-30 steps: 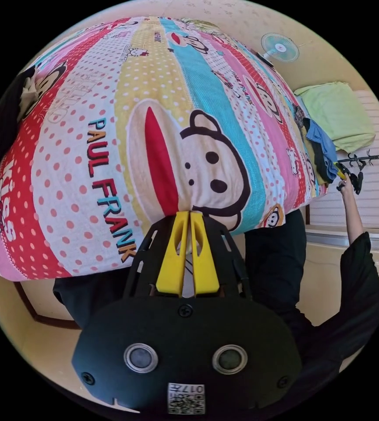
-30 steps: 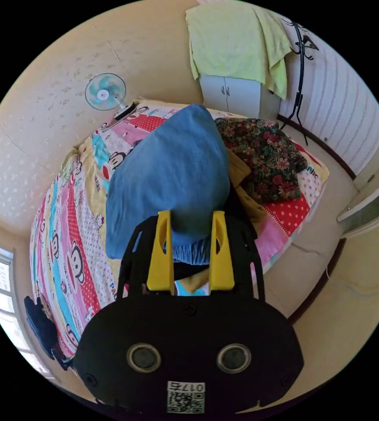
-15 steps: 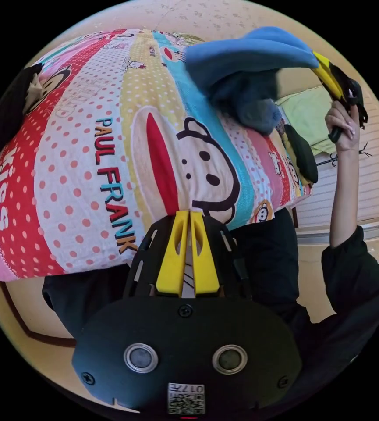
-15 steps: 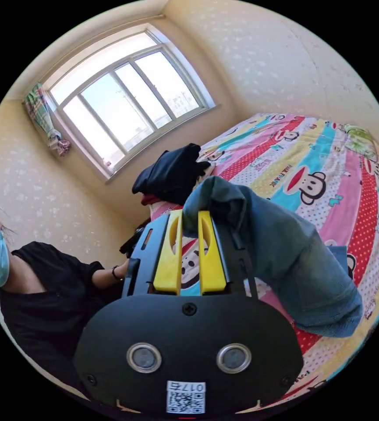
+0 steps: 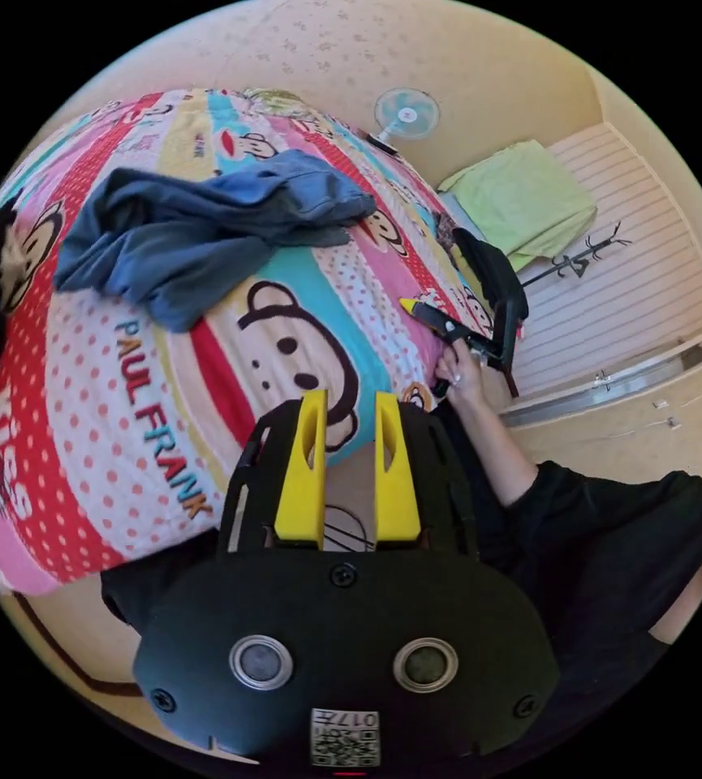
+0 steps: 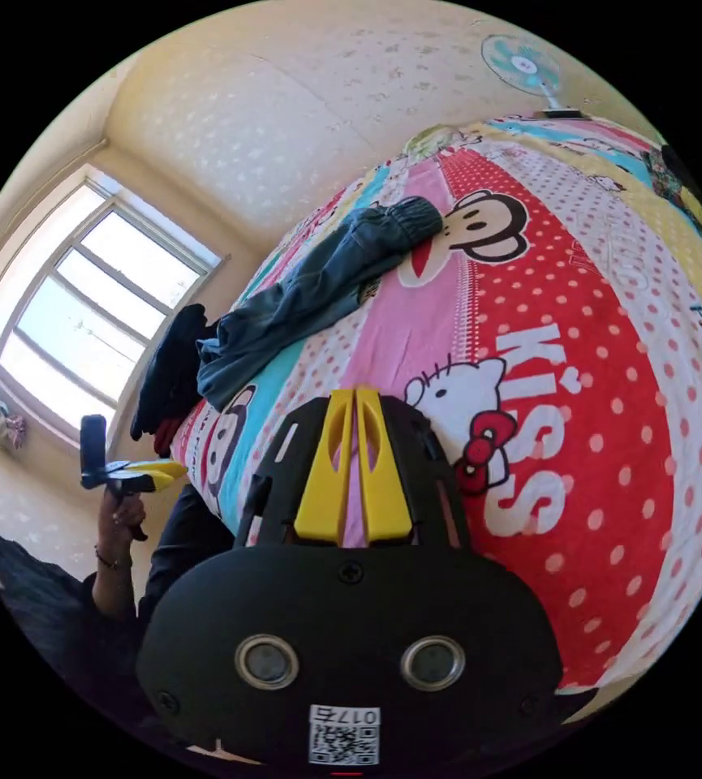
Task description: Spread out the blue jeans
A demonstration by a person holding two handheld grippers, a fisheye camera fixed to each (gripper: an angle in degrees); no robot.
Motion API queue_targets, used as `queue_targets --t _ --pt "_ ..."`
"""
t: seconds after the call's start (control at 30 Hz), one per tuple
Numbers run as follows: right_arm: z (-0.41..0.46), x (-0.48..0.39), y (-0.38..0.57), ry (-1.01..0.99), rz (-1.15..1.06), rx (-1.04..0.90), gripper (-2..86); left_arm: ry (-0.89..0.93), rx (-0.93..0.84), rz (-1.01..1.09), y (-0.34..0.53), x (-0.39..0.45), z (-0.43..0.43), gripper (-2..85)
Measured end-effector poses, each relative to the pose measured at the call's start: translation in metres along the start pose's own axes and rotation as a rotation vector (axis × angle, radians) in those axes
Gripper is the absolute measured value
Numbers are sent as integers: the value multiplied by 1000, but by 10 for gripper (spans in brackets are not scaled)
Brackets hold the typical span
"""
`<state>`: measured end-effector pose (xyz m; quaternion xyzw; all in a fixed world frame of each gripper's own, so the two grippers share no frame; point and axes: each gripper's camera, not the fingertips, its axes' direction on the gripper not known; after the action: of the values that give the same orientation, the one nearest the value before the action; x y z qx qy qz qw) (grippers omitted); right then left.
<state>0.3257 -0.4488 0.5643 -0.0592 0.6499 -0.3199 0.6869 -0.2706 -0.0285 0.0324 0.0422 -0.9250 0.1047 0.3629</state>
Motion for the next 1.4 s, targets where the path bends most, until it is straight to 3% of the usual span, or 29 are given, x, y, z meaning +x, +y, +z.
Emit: queue_targets --t 0.07,0.2,0.3,0.43,0.57,0.7,0.87,1.17,1.23,1.33,1.4 --pt "-15 15 9 -112 26 88 18 -27 -28 95 -36 20 14 92" --pt "-11 35 -6 -201 34 0 10 -101 -106 228 -122 60 55 113" --pt "-15 41 -7 -211 1 11 7 -251 -57 272 -177 82 73 124" --pt "-22 57 -8 -295 -10 38 5 -435 -62 189 -243 71 109 117" --pt "-27 66 -11 -310 -24 43 5 -466 -158 37 -267 28 155 103" --pt "-31 75 -15 -314 -25 52 6 -400 22 -56 -235 6 152 31" --pt "-34 84 -18 -322 -23 55 6 -50 144 -181 -169 -22 105 -6" --pt "-37 95 -23 -325 -10 63 10 55 392 -157 -20 -23 -55 -7" --pt "-37 97 -24 -325 -6 61 14 8 456 -198 4 -33 -89 -1" --pt "-37 98 -26 -327 0 49 27 -114 417 -362 25 -64 -108 27" --pt "-37 98 -26 -344 -4 47 43 -99 407 -407 42 -79 -112 53"
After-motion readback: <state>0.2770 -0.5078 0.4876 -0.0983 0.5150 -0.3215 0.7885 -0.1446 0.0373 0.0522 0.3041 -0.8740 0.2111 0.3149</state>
